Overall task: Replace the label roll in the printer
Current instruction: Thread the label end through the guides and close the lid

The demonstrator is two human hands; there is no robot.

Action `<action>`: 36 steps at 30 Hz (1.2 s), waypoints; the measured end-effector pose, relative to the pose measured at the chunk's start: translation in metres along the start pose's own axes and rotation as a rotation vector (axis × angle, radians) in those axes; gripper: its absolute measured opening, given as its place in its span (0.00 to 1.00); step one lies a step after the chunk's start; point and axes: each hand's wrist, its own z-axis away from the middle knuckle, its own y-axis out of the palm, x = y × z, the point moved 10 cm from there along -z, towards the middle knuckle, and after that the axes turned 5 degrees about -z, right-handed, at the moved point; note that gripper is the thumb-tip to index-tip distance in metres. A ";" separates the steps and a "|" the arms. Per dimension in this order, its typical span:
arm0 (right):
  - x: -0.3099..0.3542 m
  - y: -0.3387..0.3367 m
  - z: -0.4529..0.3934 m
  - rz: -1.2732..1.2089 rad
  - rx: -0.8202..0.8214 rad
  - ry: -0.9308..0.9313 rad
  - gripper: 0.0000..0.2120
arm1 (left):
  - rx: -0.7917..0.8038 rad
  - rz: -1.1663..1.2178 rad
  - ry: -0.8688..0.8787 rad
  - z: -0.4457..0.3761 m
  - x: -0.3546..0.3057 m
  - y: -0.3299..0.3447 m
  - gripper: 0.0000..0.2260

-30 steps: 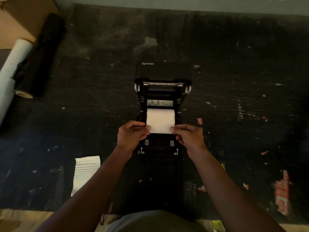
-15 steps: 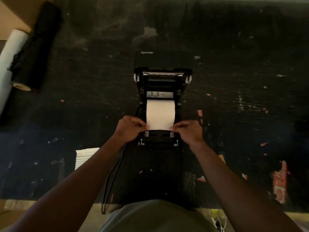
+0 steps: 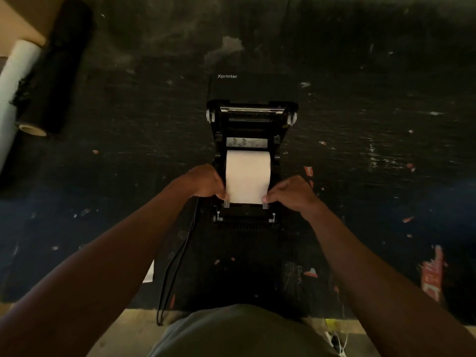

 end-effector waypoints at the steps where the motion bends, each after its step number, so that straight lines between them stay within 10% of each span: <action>1: -0.002 0.000 0.000 -0.037 0.003 0.007 0.06 | 0.010 -0.026 -0.007 0.000 -0.002 0.000 0.11; 15: 0.009 -0.001 0.004 0.168 -0.027 -0.055 0.07 | -0.057 0.076 -0.114 -0.002 0.011 -0.001 0.17; 20: 0.047 -0.009 0.051 0.378 -0.338 -0.448 0.09 | -0.017 -0.049 -0.126 -0.004 0.001 0.000 0.22; 27: 0.052 0.058 0.079 0.636 -0.194 -0.701 0.14 | -0.022 -0.188 -0.121 -0.002 -0.011 -0.006 0.27; 36: 0.045 0.066 0.080 0.697 -0.215 -0.729 0.10 | -0.441 -0.259 0.106 0.057 -0.028 -0.013 0.11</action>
